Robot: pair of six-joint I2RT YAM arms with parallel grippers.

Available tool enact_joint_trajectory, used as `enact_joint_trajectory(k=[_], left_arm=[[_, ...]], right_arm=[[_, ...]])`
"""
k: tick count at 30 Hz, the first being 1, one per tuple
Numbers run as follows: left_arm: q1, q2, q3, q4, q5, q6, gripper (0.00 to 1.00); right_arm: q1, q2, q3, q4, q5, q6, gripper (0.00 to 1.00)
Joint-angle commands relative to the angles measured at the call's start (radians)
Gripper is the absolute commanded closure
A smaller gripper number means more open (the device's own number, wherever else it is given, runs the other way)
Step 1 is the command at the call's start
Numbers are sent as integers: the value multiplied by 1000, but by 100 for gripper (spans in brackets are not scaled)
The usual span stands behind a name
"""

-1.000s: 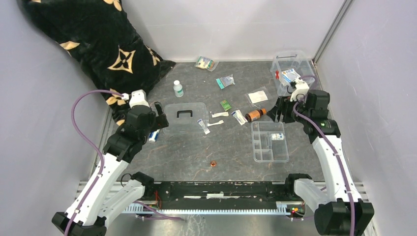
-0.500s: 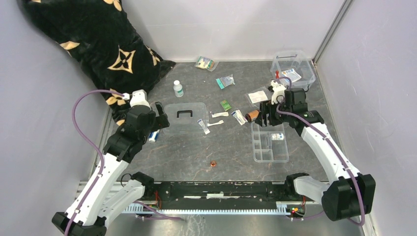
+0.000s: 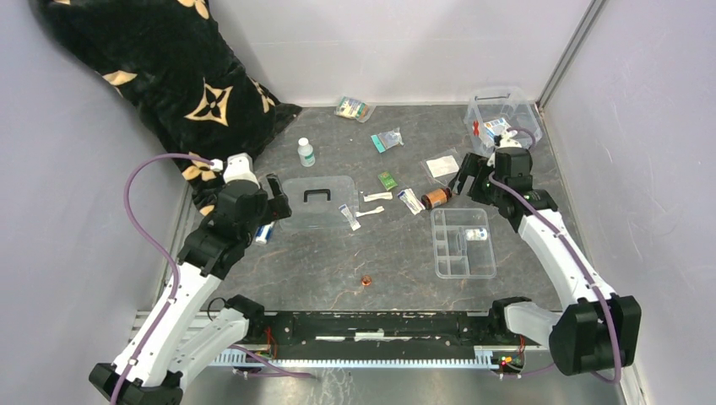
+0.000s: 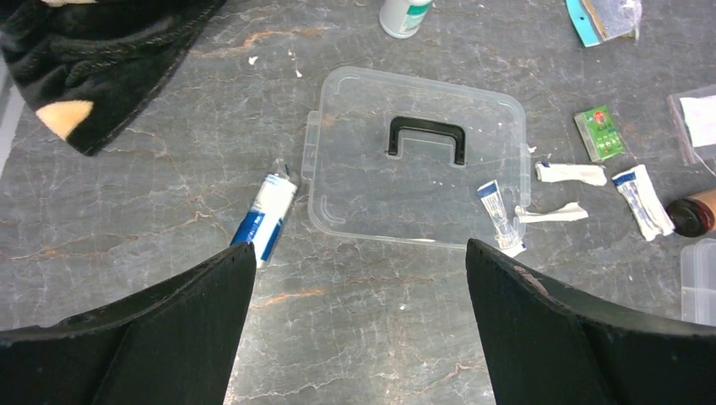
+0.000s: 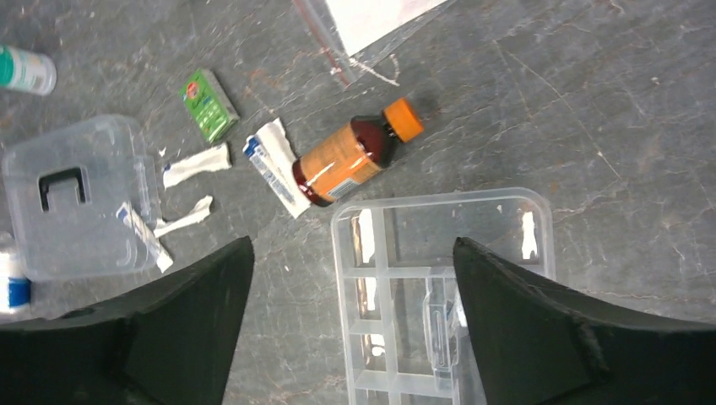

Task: Organize the medicine kit
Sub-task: Pick up the pill bottle at the center of the board.

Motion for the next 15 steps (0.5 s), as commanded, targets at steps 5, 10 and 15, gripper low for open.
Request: enact_joint_trajectory(k=[5, 10, 15], left_arm=[[-2, 59, 112, 73, -72, -38, 0], [-2, 173, 160, 169, -100, -29, 0], [-2, 296, 209, 234, -120, 36, 0]], right_arm=[[-95, 65, -31, 73, -88, 120, 2], [-52, 114, -31, 126, -33, 221, 3], [34, 217, 82, 62, 104, 272, 3]])
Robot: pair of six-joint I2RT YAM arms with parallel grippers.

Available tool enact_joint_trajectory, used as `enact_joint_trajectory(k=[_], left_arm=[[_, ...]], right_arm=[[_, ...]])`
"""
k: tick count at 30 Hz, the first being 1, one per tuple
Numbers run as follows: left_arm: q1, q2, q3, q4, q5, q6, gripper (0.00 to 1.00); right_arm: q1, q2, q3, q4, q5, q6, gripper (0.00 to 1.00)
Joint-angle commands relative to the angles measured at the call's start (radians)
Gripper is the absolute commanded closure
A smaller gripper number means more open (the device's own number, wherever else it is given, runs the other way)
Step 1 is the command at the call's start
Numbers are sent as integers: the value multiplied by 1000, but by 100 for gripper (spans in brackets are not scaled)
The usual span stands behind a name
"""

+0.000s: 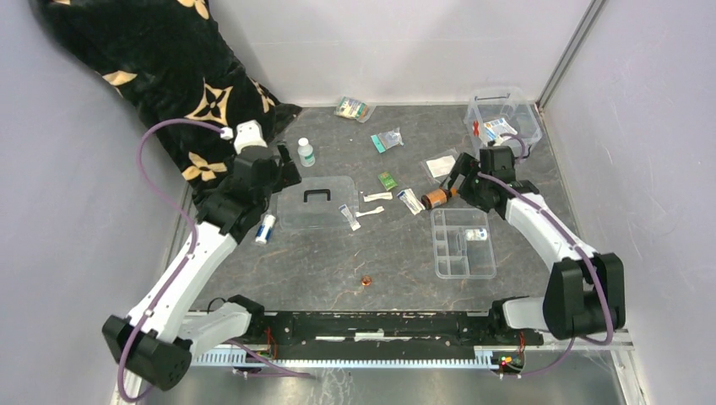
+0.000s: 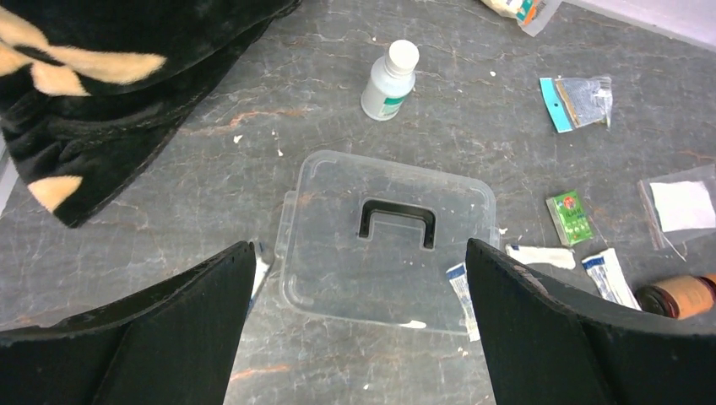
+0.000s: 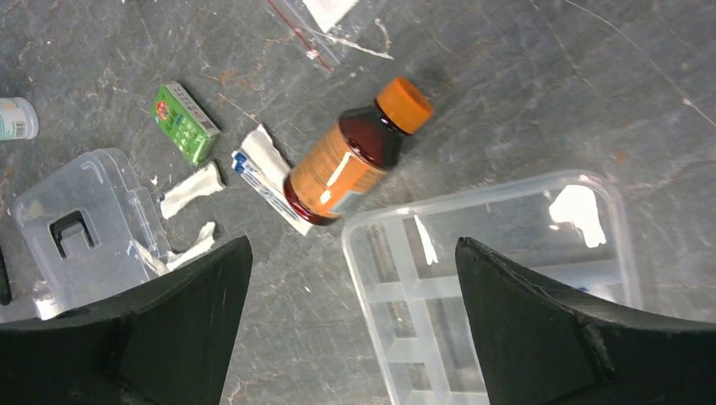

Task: Organize the medicine kit
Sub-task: Pick up the pill bottle at the center of the board.

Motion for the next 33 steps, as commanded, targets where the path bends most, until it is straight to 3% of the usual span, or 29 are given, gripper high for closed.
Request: enact_joint_trajectory(k=[1, 9, 18, 26, 33], left_arm=[[-2, 80, 54, 117, -52, 58, 1], [4, 132, 36, 185, -42, 109, 1], [5, 79, -20, 174, 18, 133, 2], [8, 98, -4, 168, 33, 137, 3], [20, 106, -2, 169, 56, 137, 3]], right_arm=[[60, 74, 116, -5, 122, 88, 3], [136, 135, 150, -39, 244, 224, 3], [212, 285, 282, -175, 348, 328, 3], [231, 387, 292, -163, 359, 359, 4], [239, 455, 313, -155, 357, 353, 12]])
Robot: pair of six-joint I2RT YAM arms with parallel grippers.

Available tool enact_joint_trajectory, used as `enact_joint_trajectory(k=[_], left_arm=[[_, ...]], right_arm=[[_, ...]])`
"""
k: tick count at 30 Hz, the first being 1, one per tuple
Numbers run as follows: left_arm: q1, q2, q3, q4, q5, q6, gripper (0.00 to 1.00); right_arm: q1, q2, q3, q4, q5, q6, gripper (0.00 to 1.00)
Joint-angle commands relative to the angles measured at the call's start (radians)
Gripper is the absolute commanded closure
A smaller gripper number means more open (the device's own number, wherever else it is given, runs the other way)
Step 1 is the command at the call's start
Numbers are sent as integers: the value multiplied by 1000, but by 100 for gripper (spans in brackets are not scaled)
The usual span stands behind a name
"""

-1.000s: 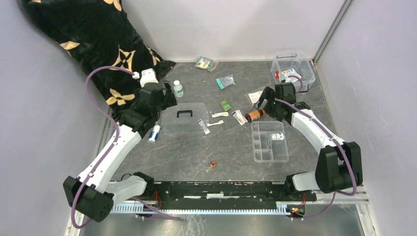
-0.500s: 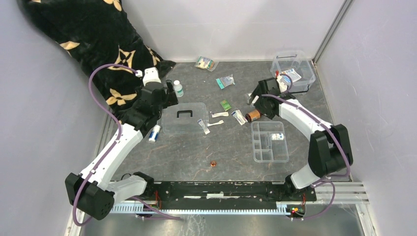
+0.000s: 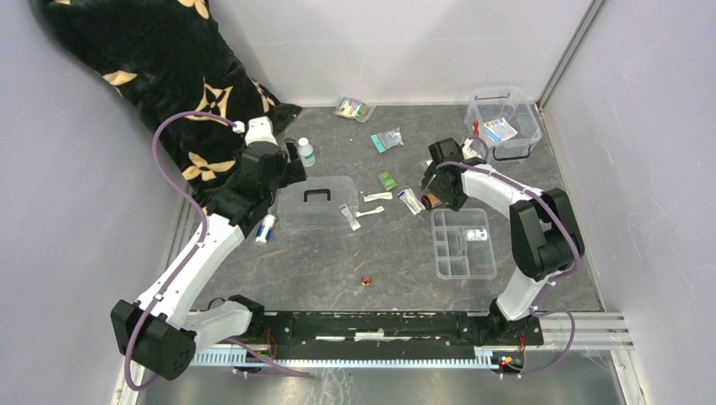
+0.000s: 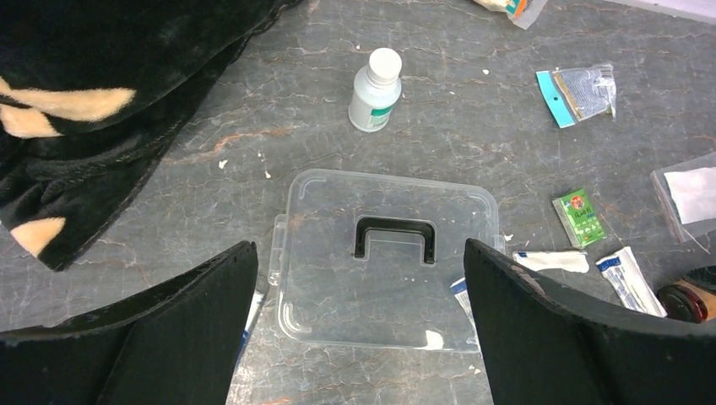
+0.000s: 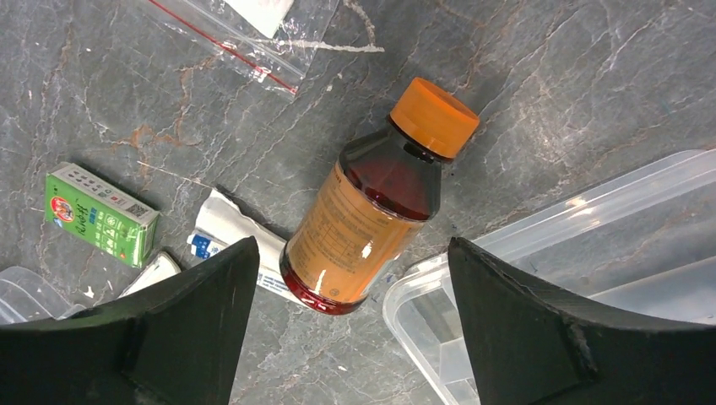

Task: Organize the medicine kit
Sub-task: Pick up the pill bottle at the center of the board.

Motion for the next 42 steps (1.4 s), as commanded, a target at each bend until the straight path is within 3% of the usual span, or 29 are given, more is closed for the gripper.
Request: enact_joint_trajectory(k=[1, 14, 21, 27, 33, 42], left_arm=[[14, 4, 14, 30, 23, 42, 3], [45, 11, 17, 34, 68, 37, 4], [56, 15, 19, 30, 77, 37, 4], [62, 17, 21, 30, 79, 36, 4], [65, 20, 21, 28, 82, 34, 4], [66, 16, 16, 24, 66, 31, 4]], right_arm=[[5, 27, 40, -8, 33, 19, 13], [5, 122, 82, 4, 54, -59, 24], [6, 152, 112, -6, 77, -138, 40], [5, 109, 68, 43, 77, -183, 48], [1, 63, 81, 170, -96, -379, 64], [-34, -41, 115, 248, -199, -545, 64]])
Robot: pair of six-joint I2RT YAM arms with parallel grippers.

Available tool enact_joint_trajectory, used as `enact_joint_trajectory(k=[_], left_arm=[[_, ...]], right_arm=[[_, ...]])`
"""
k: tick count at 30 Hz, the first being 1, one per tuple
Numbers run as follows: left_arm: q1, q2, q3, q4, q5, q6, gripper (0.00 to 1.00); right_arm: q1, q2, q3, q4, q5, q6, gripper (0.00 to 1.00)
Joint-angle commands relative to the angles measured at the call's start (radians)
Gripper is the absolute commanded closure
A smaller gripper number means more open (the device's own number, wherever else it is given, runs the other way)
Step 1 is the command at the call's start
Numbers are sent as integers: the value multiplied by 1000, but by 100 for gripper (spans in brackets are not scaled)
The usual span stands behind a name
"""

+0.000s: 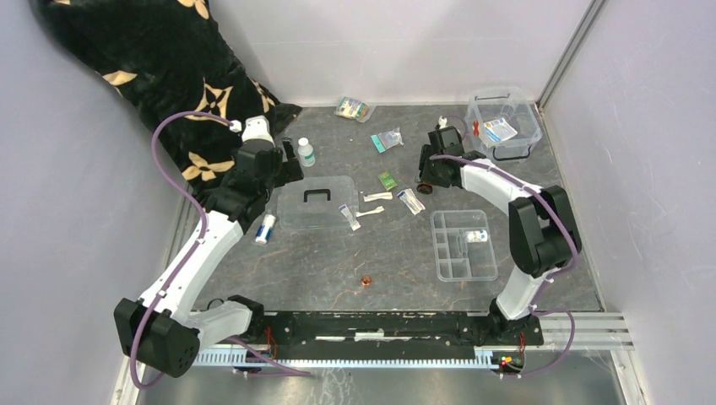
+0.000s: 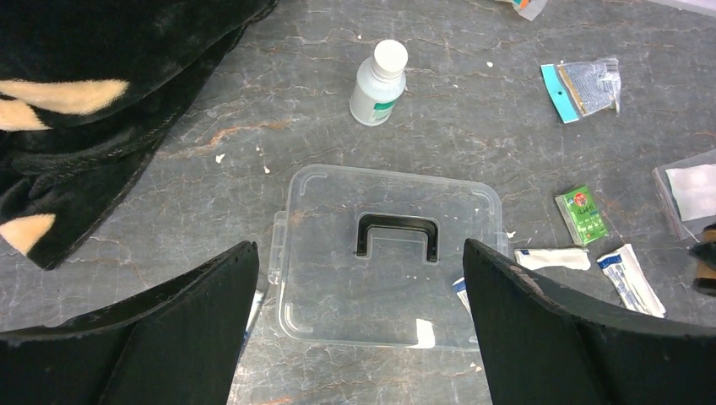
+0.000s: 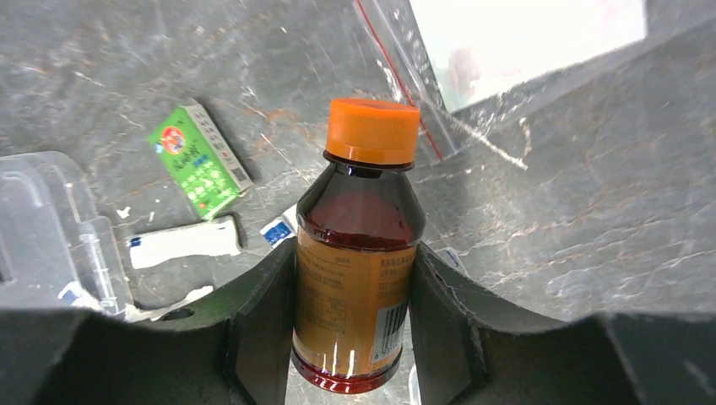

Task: Organize the medicine kit
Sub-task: Pick up the pill bottle at the center of the board, then place the pill bottle in the medicine box.

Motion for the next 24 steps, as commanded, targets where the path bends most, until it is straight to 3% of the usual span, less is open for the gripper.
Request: enact_joint_trajectory(k=[1, 6, 10, 14, 24], left_arm=[[5, -1, 15, 25, -9, 31, 4], [5, -1, 5, 30, -23, 23, 6], [5, -15, -8, 43, -32, 22, 6], [6, -3, -3, 40, -32, 23, 6], [5, 11, -4, 34, -38, 25, 7]], right_arm=[[-49, -111, 52, 88, -48, -141, 64], [-188, -172, 60, 177, -160, -182, 65], [-302, -146, 160, 168, -201, -259, 65], [-355, -47, 372, 44, -146, -383, 65], [-427, 175, 696, -74, -68, -639, 65]])
